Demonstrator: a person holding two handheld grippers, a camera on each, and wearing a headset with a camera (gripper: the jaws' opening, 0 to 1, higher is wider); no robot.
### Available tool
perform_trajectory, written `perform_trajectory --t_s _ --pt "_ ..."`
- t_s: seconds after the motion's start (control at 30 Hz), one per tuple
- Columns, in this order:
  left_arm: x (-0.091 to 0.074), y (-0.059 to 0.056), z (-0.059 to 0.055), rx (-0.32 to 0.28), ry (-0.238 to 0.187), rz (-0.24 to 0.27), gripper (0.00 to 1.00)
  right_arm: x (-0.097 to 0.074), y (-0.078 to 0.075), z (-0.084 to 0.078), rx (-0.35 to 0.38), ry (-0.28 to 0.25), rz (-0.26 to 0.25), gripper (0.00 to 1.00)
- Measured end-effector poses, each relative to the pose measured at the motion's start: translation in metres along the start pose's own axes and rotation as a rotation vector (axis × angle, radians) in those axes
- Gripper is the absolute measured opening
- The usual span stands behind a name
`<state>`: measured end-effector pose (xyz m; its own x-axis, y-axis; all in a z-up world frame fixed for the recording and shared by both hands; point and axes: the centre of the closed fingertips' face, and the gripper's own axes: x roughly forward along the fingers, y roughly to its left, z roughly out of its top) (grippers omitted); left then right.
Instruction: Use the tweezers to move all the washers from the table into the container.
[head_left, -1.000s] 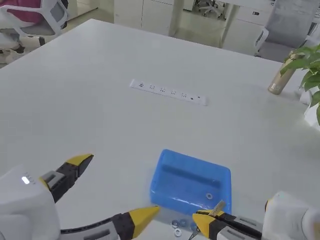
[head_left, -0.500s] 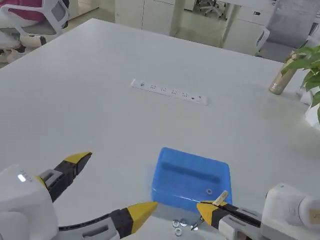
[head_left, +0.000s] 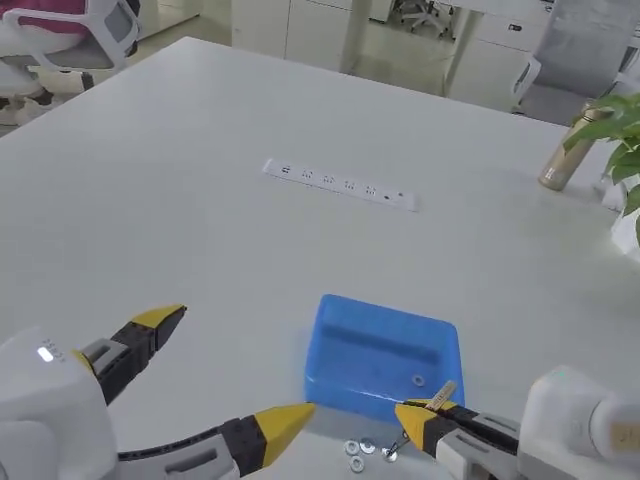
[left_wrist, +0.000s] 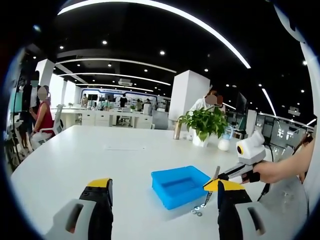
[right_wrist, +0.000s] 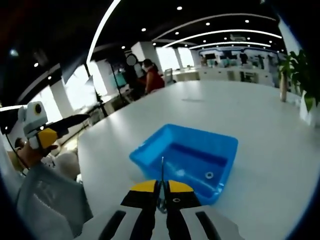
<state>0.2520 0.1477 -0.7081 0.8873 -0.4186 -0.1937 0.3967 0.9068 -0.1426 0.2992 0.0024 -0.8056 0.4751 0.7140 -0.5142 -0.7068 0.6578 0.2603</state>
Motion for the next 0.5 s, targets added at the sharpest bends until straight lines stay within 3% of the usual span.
perform_trajectory --t_s 0.33,0.5 --pt "0.0008 -0.0003 -0.004 0.021 0.021 -0.005 0.88 0.001 0.0042 -0.0008 0.017 -0.021 0.01 0.03" --pt "0.0006 0.0009 -0.0037 0.019 0.018 -0.002 0.87 0.0024 0.0074 0.0005 -0.013 -0.025 0.019 0.03"
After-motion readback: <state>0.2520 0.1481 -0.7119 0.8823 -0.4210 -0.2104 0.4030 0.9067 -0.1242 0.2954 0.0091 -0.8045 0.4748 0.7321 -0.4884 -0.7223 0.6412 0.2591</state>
